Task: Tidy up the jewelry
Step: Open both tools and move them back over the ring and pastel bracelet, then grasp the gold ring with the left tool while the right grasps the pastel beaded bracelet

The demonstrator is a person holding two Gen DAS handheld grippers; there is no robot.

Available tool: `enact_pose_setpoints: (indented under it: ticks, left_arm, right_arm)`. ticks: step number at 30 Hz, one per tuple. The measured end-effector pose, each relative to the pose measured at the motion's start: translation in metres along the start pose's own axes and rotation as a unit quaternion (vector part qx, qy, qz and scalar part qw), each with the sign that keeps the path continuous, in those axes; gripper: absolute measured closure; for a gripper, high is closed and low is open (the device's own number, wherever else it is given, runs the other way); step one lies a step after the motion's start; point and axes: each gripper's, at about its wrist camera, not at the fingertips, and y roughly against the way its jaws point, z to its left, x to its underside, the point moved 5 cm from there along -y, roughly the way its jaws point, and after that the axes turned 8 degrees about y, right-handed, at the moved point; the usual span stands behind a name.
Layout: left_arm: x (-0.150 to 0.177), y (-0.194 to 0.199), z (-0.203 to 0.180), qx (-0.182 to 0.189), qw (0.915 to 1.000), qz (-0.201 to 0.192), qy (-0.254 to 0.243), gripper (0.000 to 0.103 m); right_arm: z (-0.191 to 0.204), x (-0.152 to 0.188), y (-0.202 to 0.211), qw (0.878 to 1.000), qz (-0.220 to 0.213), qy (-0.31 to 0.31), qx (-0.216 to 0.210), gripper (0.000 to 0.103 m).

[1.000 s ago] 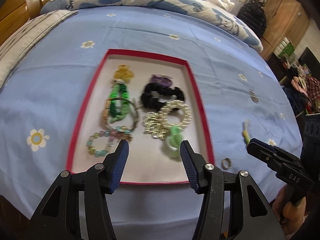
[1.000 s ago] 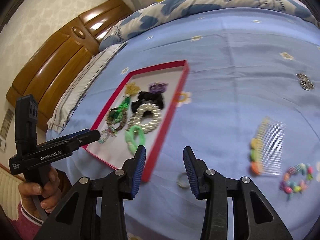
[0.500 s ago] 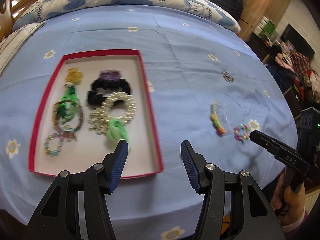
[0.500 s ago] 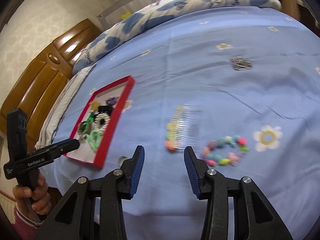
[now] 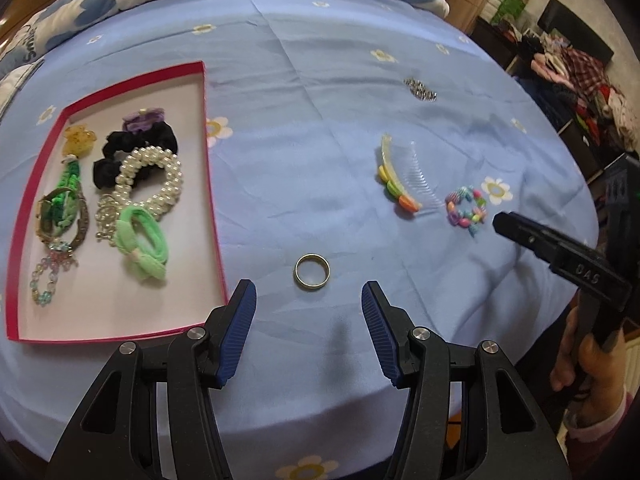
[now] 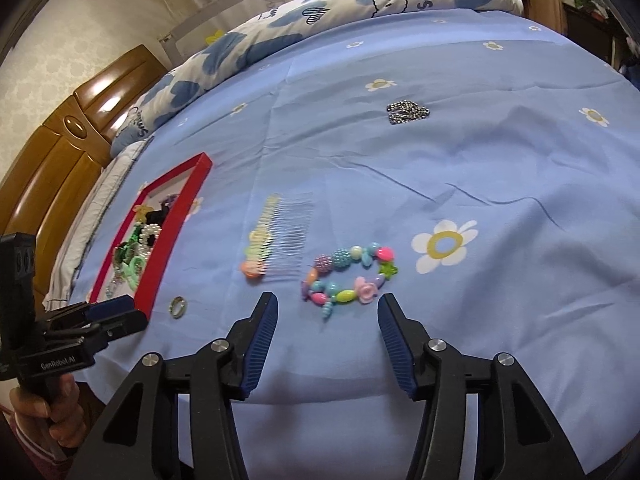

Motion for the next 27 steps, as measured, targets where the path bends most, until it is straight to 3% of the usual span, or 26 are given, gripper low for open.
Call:
enact_pose_setpoints:
  ticks: [3,11,15,20,22,23,25,27]
  left_arm:
    - [-0.001,-0.007,-0.001,-0.001,1.0,0.003,-0.004,0.049]
    - [-0.004,-0.032,-0.007,-0.021,0.9993,0.02,-0.024,0.05]
    - [-0.001,-0.035,-0.012,-0.035,0.9984,0.009,-0.043,0.051]
    - [-0.002,-0.039,-0.014,-0.02,0.9987,0.01,-0.045,0.08]
    - [-0.004,-0.04,-0.016,-0.019,0.9987,0.009,-0.047,0.082]
    - [-0.004,-0.04,-0.016,-0.019,0.9986,0.008,-0.048,0.082]
    - [-0.005,-0.04,-0.017,-0.017,0.9986,0.006,-0.05,0.082]
    - [-0.006,-0.038,-0.017,-0.01,0.9989,0.005,-0.046,0.082]
  right_arm:
    - [-0.003,0.001,-0.003,1.0,0.001,0.001,0.005,0.042]
    - [-0.01,-0.001,-0.014,1.0,0.005,0.006,0.015,0.041]
    - [-0.008,0.0,-0.021,1.0,0.01,0.018,0.02,0.041]
    - [-0.005,0.001,-0.034,0.998,0.017,0.04,0.036,0.042]
    - [-0.003,0.001,-0.037,0.998,0.017,0.051,0.046,0.044]
    - [-0.003,0.001,-0.037,0.997,0.016,0.054,0.049,0.046]
    - [-0.003,-0.001,-0.038,0.997,0.015,0.057,0.055,0.07]
    - [-0.006,-0.002,-0.038,0.997,0.014,0.049,0.051,0.086]
